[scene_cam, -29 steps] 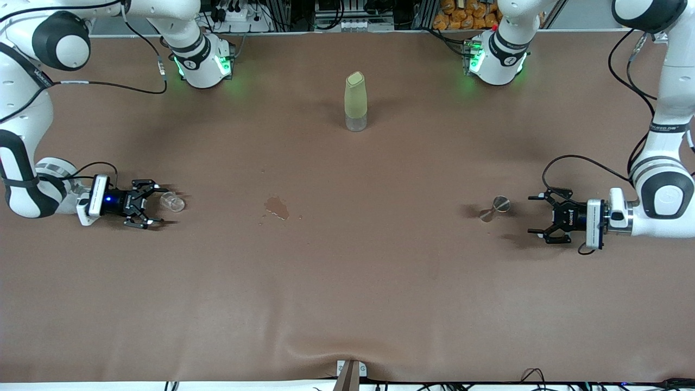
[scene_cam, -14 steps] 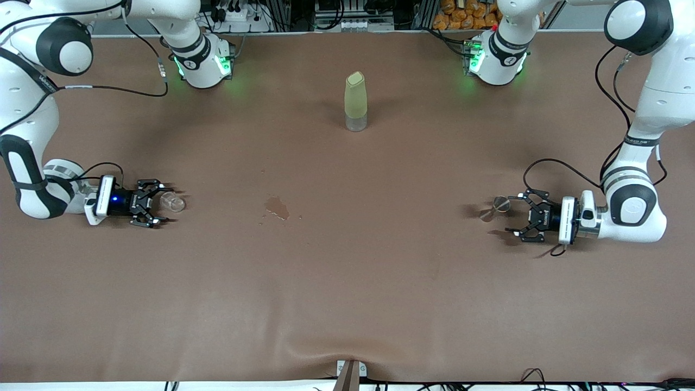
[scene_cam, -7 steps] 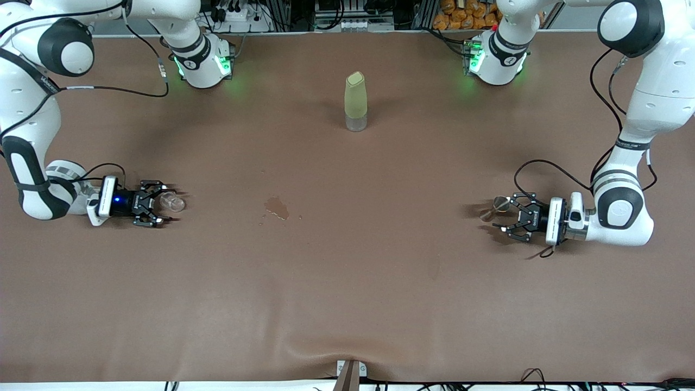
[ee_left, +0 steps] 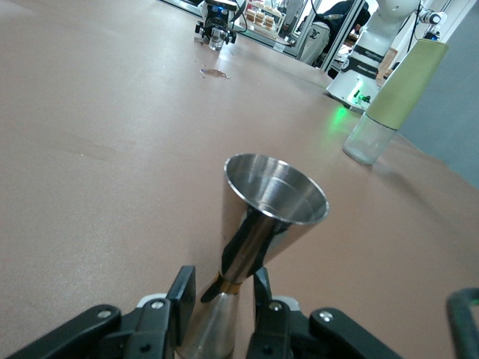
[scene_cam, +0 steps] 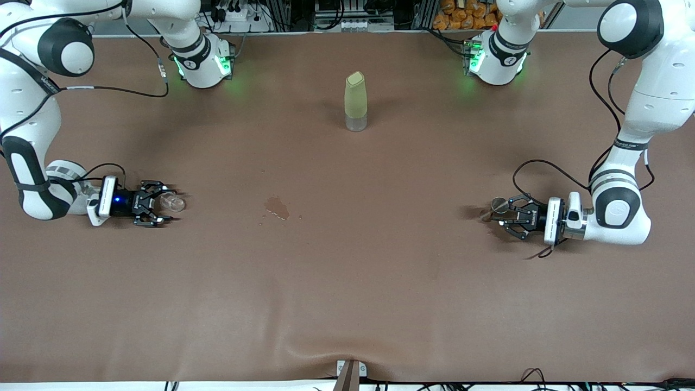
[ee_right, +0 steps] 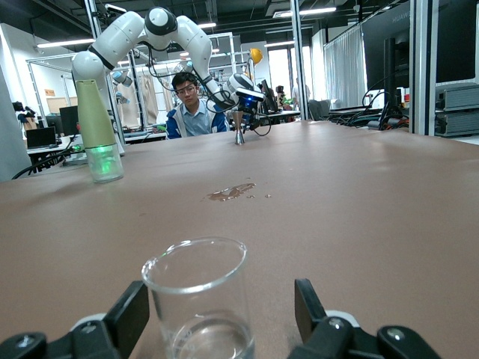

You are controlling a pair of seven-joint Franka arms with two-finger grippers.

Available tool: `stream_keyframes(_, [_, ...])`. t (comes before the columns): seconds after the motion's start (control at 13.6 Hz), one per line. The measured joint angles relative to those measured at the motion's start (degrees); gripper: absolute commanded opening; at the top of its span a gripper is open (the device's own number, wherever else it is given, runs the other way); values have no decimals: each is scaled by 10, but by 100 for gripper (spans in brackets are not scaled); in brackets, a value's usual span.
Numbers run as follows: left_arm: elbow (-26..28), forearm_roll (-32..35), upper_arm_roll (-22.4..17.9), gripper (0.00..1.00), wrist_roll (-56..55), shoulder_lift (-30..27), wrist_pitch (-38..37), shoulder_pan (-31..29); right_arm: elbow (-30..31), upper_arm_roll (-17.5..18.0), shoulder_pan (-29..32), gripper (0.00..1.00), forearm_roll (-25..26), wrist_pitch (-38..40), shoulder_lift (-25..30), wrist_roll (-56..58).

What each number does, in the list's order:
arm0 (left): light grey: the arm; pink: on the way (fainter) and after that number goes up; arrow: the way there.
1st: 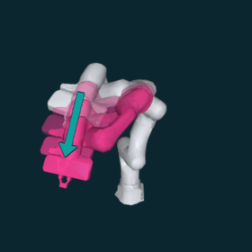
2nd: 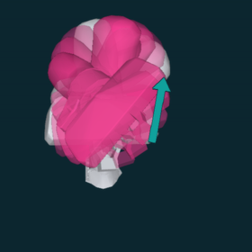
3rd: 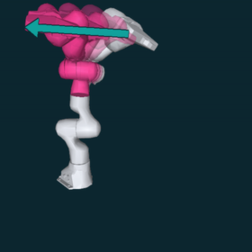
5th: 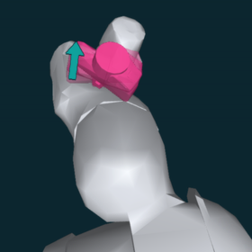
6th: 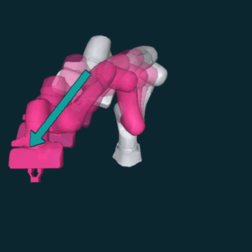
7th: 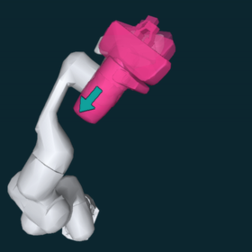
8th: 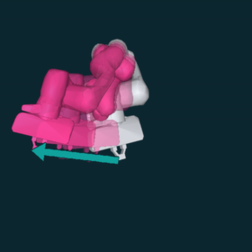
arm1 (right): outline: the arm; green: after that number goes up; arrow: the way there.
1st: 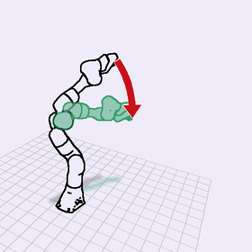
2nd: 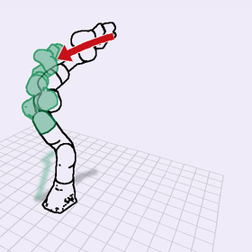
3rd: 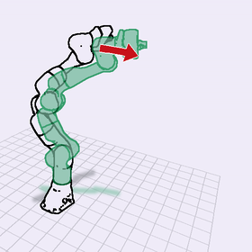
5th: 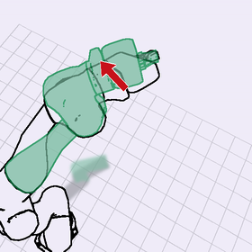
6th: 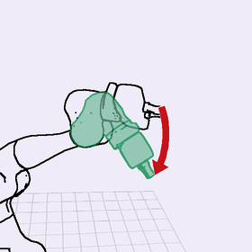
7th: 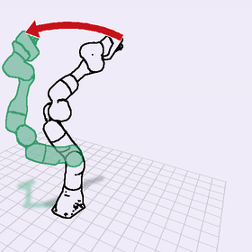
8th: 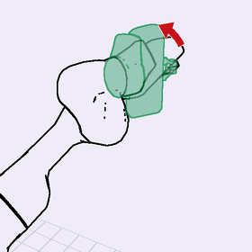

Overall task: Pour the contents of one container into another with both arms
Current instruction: 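Close the right gripper on the beaker while the left gripper grasps the jigger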

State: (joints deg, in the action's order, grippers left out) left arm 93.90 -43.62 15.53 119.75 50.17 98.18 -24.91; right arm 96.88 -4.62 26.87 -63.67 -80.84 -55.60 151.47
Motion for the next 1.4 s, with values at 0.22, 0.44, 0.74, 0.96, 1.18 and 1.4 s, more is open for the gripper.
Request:
stream_keyframes(0.22, [0,0,0,41,0,0,0,0,0,1,-2,83,0,0,-1,0])
stream_keyframes(0.44, [0,0,1,47,0,0,0,0,0,1,-4,76,0,0,-1,0])
stream_keyframes(0.74, [0,-3,2,48,0,0,0,0,0,1,-4,45,0,1,-1,8])
stream_keyframes(0.96, [3,-5,2,48,0,1,0,0,0,1,-4,35,0,1,-1,20])
stream_keyframes(1.18, [6,-10,3,47,0,2,-2,0,0,0,-4,21,0,1,-1,23])
stream_keyframes(1.4, [7,-12,4,26,0,3,-2,0,-4,0,-4,21,0,10,-1,23])
